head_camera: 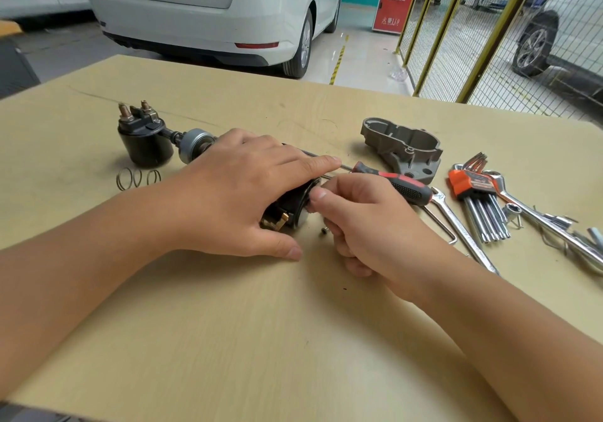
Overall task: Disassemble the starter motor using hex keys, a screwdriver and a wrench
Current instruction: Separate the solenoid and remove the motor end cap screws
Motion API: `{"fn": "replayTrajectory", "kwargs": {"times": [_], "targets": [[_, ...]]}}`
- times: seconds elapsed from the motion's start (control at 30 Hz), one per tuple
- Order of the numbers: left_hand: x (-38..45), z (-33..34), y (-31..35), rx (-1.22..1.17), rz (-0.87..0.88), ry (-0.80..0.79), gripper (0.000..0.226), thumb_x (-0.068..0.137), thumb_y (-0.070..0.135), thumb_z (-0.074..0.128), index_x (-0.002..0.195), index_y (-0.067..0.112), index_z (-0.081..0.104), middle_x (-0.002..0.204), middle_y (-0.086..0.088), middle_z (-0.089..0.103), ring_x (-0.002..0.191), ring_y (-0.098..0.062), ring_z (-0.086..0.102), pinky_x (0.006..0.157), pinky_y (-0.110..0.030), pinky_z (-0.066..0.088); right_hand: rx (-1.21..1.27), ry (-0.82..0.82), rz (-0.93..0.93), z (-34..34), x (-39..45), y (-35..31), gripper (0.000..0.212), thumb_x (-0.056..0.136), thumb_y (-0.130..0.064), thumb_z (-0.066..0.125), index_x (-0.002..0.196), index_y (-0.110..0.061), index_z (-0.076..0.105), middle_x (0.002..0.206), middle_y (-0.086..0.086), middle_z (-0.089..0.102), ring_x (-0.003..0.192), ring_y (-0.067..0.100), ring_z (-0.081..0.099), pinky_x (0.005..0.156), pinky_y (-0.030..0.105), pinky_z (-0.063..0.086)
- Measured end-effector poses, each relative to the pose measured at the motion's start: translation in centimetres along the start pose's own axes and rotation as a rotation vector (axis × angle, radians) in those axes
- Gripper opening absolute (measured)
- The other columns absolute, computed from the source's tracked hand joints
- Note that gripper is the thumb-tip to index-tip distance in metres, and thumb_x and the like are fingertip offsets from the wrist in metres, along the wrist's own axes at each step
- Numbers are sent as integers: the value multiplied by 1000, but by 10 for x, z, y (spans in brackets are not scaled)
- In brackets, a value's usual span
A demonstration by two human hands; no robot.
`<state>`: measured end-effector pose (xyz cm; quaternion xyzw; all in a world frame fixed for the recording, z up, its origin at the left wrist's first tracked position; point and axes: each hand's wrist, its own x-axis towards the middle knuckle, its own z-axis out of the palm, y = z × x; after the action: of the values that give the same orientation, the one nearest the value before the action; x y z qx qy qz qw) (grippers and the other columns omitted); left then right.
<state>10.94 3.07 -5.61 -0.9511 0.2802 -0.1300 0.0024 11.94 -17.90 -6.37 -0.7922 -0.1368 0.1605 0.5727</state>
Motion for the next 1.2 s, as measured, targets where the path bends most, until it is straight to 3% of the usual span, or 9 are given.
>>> {"fn": "replayTrajectory", "kwargs": {"times": [0.1,0.23,0.47,0.67,0.73,0.83,0.93,1.07,1.2], "targets": [[1,0,1,0,-7,-6,106,72,86,57,163,40,27,148,18,54,133,-17,53,105,-47,38,84,-18,25,-2,-2,-2,22,99,-31,65,85,-15,58,60,0,41,39,13,29,41,21,26],[0,0,1,1,-5,-6,104,73,86,55,162,40,27,147,19,54,132,-16,53,104,-45,38,59,-31,35,-1,-2,-3,32,106,-35,52,85,-13,64,60,1,42,39,12,32,40,20,26],[1,0,0,5,-6,-20,106,73,88,53,163,41,24,147,19,53,133,-16,52,106,-47,38,17,18,-33,-1,-1,1,18,98,-21,67,83,-13,61,52,-7,42,40,13,34,45,25,30],[0,-1,0,9,-2,-27,105,73,87,53,163,41,23,147,17,54,131,-18,53,106,-49,39,-662,118,-370,-10,-5,-3,14,93,-30,69,82,-23,64,56,-8,50,48,8,43,51,24,34],[0,-2,0,9,-8,-28,105,73,87,52,163,41,24,146,18,54,129,-17,53,105,-46,38,-903,45,-380,-13,-8,-6,11,94,-35,67,87,-26,65,63,-11,50,56,5,47,58,30,41],[-1,-4,0,2,0,-53,105,73,87,53,163,42,24,147,20,52,130,-16,52,106,-47,38,-1040,-32,-334,-13,-11,-7,12,96,-37,60,94,-27,66,75,-6,59,71,20,60,63,34,53],[-2,-7,-1,-11,25,-81,106,72,87,52,163,42,22,150,20,49,134,-15,50,109,-49,37,-1032,-44,-345,-14,-12,-9,13,93,-40,63,97,-28,67,76,-10,58,72,15,59,65,34,53],[-6,-14,-7,-73,59,-61,109,68,78,67,162,38,30,149,16,54,131,-14,54,108,-47,42,-875,41,-336,-25,-12,-15,5,88,-27,63,85,-27,67,62,-12,56,60,3,53,54,21,37],[-10,-20,-20,-95,35,-29,111,63,82,70,159,45,30,134,14,61,119,-17,57,101,-48,46,-668,39,-159,-42,-9,-19,34,87,-2,50,79,-30,69,67,-22,66,62,-5,60,51,13,40]]}}
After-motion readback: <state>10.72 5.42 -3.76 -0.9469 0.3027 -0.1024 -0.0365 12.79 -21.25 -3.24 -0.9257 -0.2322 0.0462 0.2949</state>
